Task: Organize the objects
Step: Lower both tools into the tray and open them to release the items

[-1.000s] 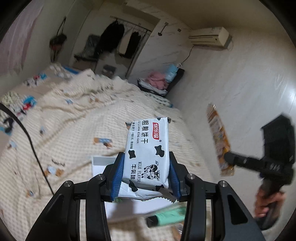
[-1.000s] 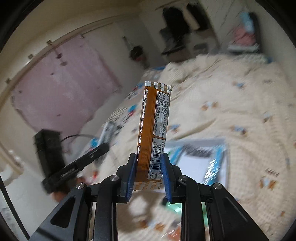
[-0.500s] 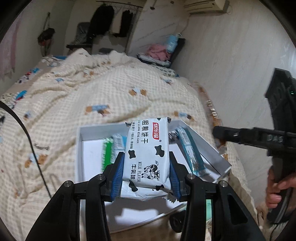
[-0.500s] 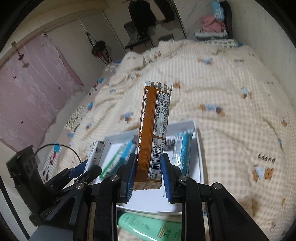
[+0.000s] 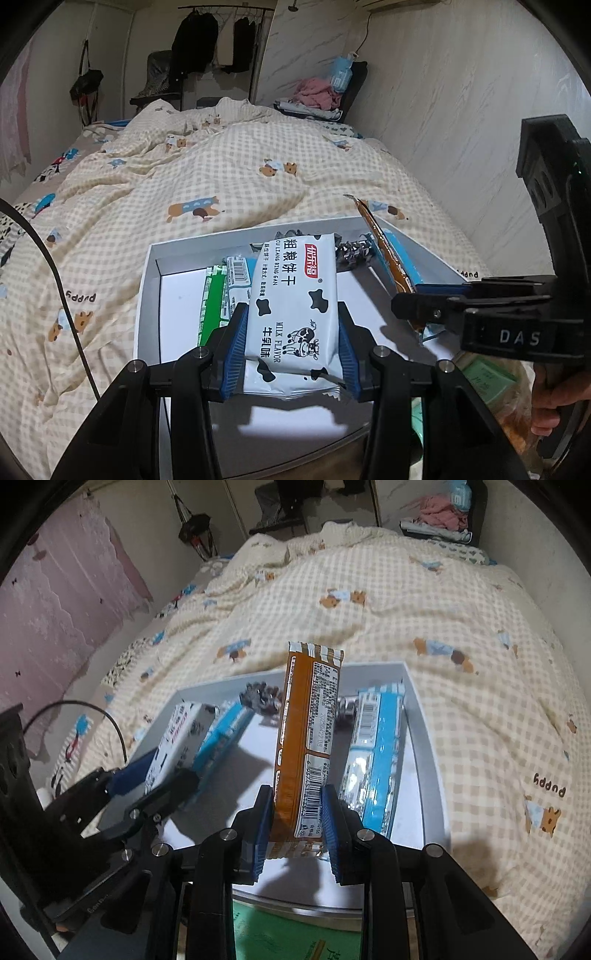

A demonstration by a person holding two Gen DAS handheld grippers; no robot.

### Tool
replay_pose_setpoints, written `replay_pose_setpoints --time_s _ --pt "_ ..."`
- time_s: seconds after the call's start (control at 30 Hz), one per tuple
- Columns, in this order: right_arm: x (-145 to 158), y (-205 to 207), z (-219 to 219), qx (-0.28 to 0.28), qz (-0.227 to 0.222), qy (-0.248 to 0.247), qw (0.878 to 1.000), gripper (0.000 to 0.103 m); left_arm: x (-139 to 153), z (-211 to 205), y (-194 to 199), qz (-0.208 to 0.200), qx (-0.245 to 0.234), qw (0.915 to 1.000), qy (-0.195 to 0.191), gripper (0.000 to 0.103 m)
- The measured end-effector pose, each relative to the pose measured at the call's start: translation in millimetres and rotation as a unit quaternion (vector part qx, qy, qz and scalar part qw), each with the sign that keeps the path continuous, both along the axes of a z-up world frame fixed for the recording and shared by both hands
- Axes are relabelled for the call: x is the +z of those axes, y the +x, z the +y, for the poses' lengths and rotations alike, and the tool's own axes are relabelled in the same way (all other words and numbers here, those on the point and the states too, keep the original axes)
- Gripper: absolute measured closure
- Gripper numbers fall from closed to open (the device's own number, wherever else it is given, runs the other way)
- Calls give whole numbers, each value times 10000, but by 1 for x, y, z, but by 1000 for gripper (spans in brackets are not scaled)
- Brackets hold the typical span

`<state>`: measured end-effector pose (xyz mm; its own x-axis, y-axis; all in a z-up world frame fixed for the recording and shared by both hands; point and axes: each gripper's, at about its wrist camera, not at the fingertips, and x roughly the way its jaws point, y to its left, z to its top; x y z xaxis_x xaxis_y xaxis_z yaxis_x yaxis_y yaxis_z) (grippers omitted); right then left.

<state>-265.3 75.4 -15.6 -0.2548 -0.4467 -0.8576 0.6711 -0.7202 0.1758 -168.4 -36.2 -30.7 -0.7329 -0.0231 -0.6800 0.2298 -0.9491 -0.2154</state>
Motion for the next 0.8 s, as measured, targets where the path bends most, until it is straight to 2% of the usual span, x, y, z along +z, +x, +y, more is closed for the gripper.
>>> replay_pose_setpoints --time_s 0.53,0.8 --pt "-16 6 -3 130 93 222 9996 75 -14 2 -3 -287 102 9994 -138 55" --pt "-18 8 -2 148 122 252 9995 75 -18 7 -5 -327 -97 9993 -153 54"
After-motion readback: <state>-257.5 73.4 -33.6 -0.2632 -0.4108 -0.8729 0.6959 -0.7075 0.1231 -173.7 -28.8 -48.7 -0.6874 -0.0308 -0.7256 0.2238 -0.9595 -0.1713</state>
